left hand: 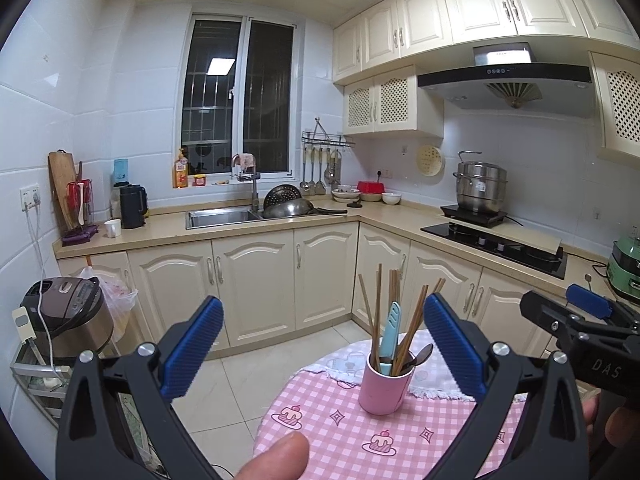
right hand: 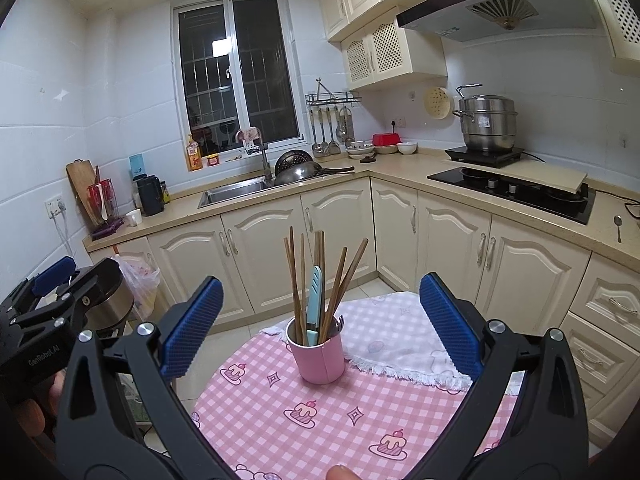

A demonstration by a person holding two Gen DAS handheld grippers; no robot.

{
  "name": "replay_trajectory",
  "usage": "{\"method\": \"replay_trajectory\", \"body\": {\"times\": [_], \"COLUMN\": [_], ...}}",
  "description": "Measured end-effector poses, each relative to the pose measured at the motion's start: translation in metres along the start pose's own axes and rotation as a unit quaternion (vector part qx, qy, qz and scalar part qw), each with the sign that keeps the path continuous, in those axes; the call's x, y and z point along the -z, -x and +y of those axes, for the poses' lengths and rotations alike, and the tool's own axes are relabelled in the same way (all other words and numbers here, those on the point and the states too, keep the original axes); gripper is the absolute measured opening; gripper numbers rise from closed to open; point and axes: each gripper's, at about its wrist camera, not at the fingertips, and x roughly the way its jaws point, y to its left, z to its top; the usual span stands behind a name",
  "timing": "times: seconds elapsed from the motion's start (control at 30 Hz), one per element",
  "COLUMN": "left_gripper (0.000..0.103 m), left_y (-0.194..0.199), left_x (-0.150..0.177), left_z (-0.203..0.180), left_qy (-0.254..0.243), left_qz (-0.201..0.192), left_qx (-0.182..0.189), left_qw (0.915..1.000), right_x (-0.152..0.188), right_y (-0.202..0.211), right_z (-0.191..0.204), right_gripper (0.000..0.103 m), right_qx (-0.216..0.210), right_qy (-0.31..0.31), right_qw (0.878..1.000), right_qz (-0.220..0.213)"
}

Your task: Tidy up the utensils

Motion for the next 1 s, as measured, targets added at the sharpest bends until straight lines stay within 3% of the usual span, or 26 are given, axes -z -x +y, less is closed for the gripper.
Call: {"method": "replay_trajectory", "body": {"times": [0.7, 1.0], "left_gripper": [0.098, 0.098], "left_y": [0.0075, 0.0012], "left_x": [0.0015, 0.0054], "left_z": [0.0021, 0.0026], "left_qy": [0.008, 0.01], "left_qz": [-0.011, 0.005], "left_qx": [0.004, 0.007], "left_qw": [0.9999, 0.9999], "right_x": [0.0021, 0.0044], "right_y": [-0.0013, -0.0025], "right_z": [-0.0022, -0.002], "right_gripper": [0.097, 0.097], "right_qx": [-0.006, -0.007], "right_qy": [0.0, -0.001], "right_qw": [1.0, 1.0], "right_qz": [0.006, 0.006]}}
